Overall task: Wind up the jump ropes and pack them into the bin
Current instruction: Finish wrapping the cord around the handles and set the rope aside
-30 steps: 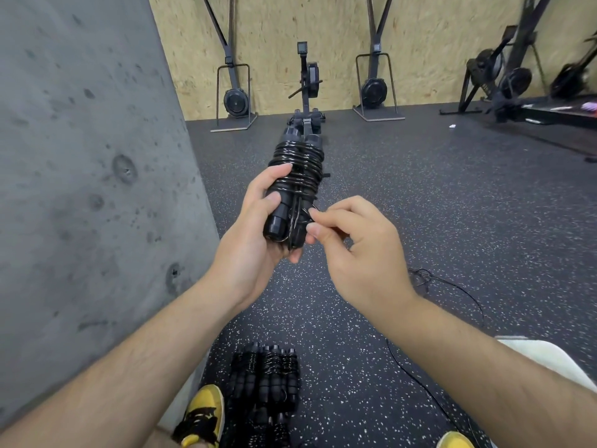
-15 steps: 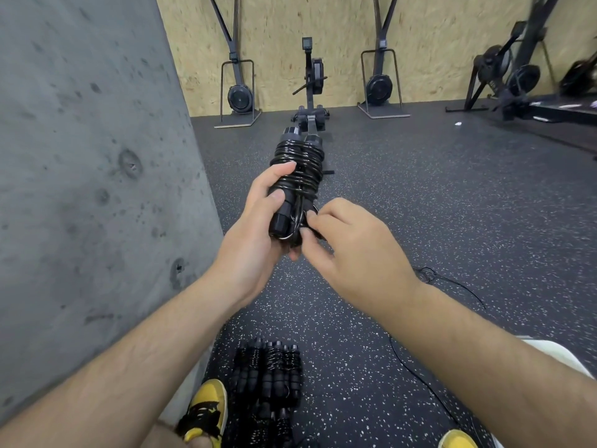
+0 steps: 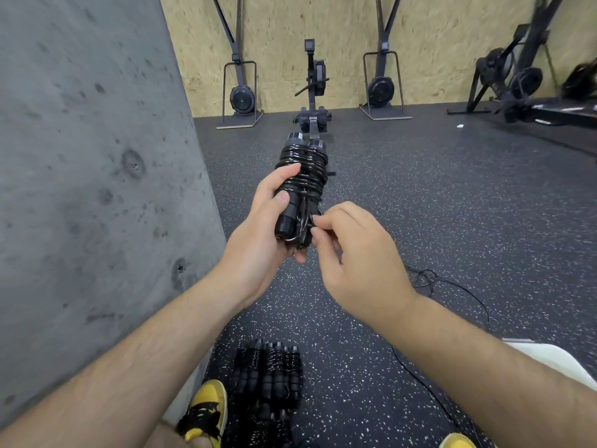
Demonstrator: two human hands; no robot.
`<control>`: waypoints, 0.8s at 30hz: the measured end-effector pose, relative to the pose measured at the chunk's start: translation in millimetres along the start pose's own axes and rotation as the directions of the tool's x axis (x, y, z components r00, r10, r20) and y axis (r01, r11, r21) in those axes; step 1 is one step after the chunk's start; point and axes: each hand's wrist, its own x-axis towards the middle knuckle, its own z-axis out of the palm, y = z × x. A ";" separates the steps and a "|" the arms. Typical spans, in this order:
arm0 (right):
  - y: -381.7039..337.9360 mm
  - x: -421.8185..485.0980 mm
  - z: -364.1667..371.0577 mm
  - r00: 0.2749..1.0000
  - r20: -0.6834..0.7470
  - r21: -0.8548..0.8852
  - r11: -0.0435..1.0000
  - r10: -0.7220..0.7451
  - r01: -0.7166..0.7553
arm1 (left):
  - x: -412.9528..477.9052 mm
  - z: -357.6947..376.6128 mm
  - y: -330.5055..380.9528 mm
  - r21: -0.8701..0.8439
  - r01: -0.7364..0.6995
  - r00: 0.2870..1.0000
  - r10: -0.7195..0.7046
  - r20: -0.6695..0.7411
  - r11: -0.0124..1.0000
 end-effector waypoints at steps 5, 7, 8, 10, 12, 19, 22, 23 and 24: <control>-1.0 8.2 -7.2 0.997 0.072 -0.139 0.990 -0.009 0.019 | -0.4 2.5 -3.5 0.011 0.022 1.000 -0.022 -0.019 1.000; -4.3 9.6 -10.5 0.993 0.116 -0.213 0.976 -0.021 0.046 | 0.1 3.6 -6.3 0.013 0.033 0.999 -0.032 -0.034 0.999; -6.6 10.0 -11.2 0.988 0.156 -0.243 0.969 -0.015 0.053 | 0.3 4.5 -7.5 0.002 0.037 0.999 -0.037 -0.036 0.999; -10.3 11.3 -12.3 0.967 0.250 -0.255 0.967 0.043 0.023 | 0.7 7.4 -9.8 -0.018 0.038 0.998 -0.039 -0.043 0.999; -11.0 12.5 -13.4 0.957 0.278 -0.232 0.973 0.081 -0.015 | 0.4 10.8 -11.5 -0.029 0.035 0.998 -0.037 -0.048 0.999; -6.9 5.0 -1.6 0.998 -0.049 -0.174 0.985 -0.024 0.015 | -0.9 17.1 -12.2 -0.118 0.046 0.999 -0.049 -0.019 0.992; -1.1 -0.1 6.0 0.992 -0.124 -0.039 0.999 -0.010 0.005 | -1.0 16.6 -14.2 -0.106 0.054 0.998 -0.056 -0.017 0.993; 0.6 -2.0 7.9 0.992 -0.120 0.042 0.998 0.049 -0.044 | -1.2 16.2 -14.9 -0.090 0.053 0.998 -0.055 -0.018 0.995; 0.5 -3.8 9.2 0.987 -0.114 0.123 0.987 0.115 -0.101 | -1.3 15.4 -15.9 -0.073 0.049 0.999 -0.050 -0.017 0.996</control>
